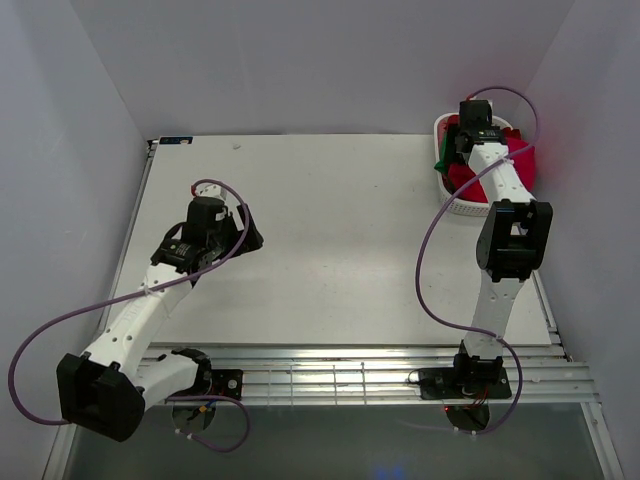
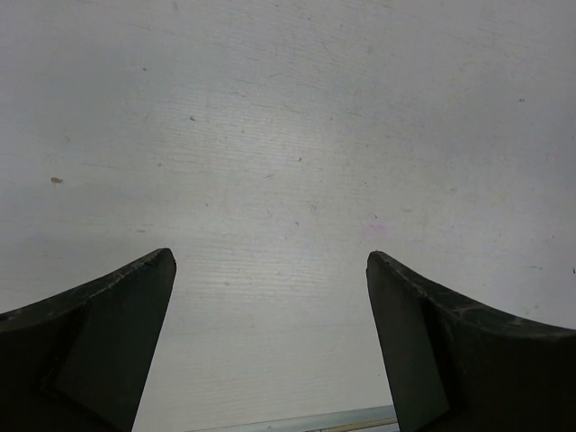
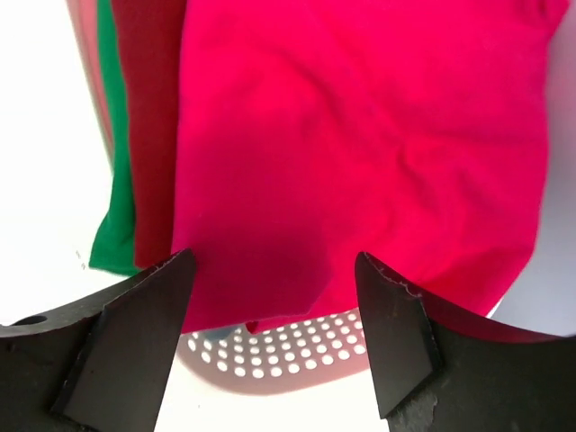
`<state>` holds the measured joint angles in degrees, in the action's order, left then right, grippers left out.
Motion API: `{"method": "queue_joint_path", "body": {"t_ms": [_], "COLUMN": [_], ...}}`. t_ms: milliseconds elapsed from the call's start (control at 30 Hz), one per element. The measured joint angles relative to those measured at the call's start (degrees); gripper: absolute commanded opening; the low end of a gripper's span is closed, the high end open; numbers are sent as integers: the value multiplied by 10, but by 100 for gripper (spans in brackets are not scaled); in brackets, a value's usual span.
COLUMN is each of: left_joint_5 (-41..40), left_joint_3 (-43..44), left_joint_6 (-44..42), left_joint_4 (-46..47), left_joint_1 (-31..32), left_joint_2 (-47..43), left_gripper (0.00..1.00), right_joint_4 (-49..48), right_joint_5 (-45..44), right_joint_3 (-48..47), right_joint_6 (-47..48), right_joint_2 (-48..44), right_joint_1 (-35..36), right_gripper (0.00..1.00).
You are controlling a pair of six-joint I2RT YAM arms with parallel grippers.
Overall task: Fold and stack the t-shirts
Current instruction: Grab crumpled tshirt from bin with the right arm
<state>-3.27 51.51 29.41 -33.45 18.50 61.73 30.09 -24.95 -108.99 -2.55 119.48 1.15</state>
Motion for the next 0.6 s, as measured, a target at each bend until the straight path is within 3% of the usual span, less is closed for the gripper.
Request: {"method": "queue_joint_path", "body": {"t_ms": [33, 100, 133, 167, 267, 533, 600], "left_joint_5": [-3, -6, -8, -9, -15, -27, -29], "left_joint_3": [-2, -2, -2, -2, -2, -2, -2], "left_joint_6": [0, 0, 0, -1, -4, -10, -10], "left_joint_4": [-2, -7, -9, -9, -10, -13, -13], "left_joint_1": [0, 0, 0, 0, 0, 0, 0], "left_joint_2": [1, 2, 4, 6, 12, 18, 18], "left_gripper": [98, 98, 98, 98, 98, 98, 98], "right_joint_4": [2, 1, 1, 2, 4, 6, 6], "right_joint_5": [6, 17, 23, 27, 39, 64, 69], "right_joint_3": [3, 9, 12, 15, 20, 19, 19], "right_joint_6": [0, 1, 1, 1, 0, -1, 0], "right_joint_2": [0, 0, 0, 0, 2, 3, 1], "right_joint_1": [0, 0, 0, 0, 0, -1, -1], "right_gripper": [74, 59, 50, 31, 8, 8, 16]}}
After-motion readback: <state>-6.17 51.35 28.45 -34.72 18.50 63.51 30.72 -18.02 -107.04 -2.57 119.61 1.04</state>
